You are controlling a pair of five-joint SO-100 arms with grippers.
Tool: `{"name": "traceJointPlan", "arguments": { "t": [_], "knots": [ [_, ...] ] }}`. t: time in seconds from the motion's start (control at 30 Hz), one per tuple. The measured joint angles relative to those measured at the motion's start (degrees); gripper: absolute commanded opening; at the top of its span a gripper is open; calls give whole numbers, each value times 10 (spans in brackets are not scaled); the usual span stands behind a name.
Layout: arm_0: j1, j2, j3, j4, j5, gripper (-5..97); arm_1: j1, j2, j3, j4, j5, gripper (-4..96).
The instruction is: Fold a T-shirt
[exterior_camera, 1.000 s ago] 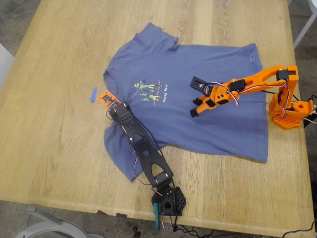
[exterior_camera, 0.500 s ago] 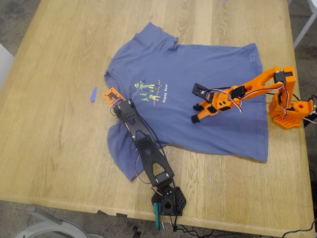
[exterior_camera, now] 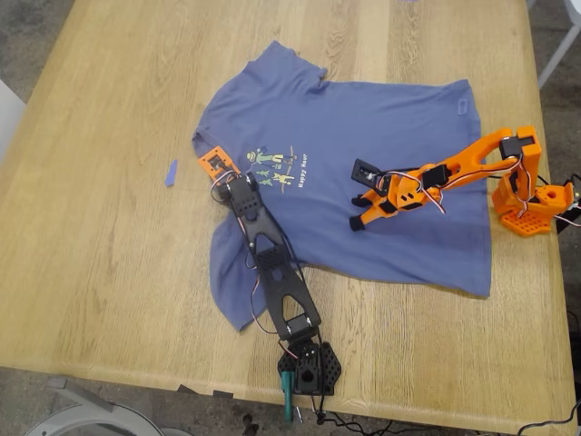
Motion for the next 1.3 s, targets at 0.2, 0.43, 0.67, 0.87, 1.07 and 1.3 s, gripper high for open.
{"name": "traceJointPlan", "arguments": {
  "t": [0.2, 0.43, 0.67, 0.87, 1.07, 1.3],
  "knots": [
    [4, 18, 0, 9, 0, 0, -18, -11, -19, 20, 4, 122],
    [9, 25, 0, 14, 0, 0, -46, -21, -33, 31, 18, 2],
    [24, 37, 0, 20, 0, 0, -50, -21, -33, 58, 21, 1],
    [43, 71, 0, 20, 0, 0, -13, -2, -42, 76, 9, 1],
    [70, 81, 0, 21, 0, 0, 32, 32, -42, 86, -5, 0],
    [99, 81, 0, 21, 0, 0, 78, 61, -55, 95, -14, 0]
  ]
}}
